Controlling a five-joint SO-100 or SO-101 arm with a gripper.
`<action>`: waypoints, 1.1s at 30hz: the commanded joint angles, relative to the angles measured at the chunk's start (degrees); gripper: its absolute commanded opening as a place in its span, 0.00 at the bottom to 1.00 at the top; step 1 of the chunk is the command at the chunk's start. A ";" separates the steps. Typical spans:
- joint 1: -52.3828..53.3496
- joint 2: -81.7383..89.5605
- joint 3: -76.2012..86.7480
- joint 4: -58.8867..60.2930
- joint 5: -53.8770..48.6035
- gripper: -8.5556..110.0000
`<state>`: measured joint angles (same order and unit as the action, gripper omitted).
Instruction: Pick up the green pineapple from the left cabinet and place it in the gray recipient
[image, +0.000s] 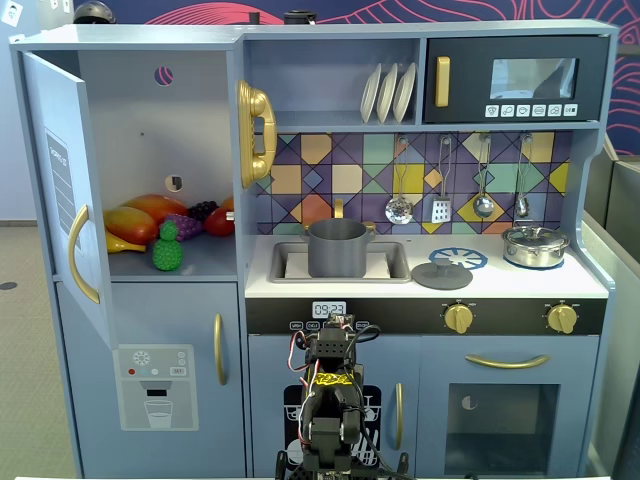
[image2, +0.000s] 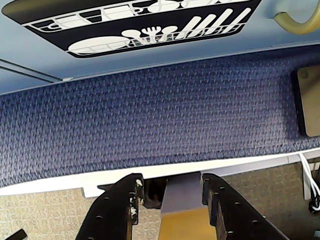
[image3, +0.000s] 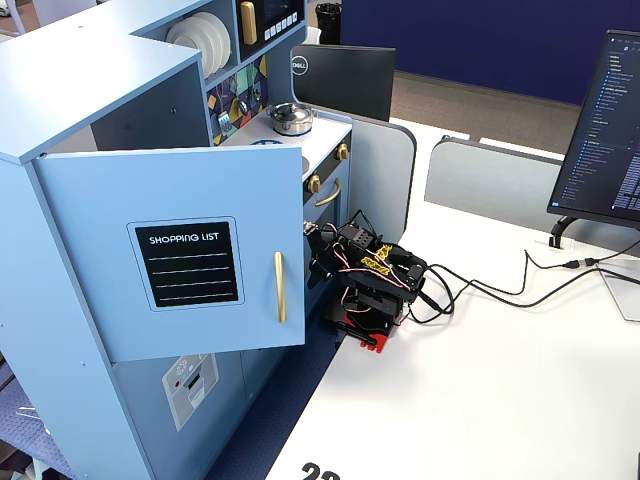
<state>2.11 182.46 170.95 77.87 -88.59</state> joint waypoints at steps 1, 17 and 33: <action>-1.23 -0.35 1.05 9.76 2.02 0.07; -13.62 -0.62 0.97 -6.59 0.97 0.07; -47.81 -26.89 -28.30 -74.44 -0.35 0.29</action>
<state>-44.30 161.46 153.37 8.70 -88.59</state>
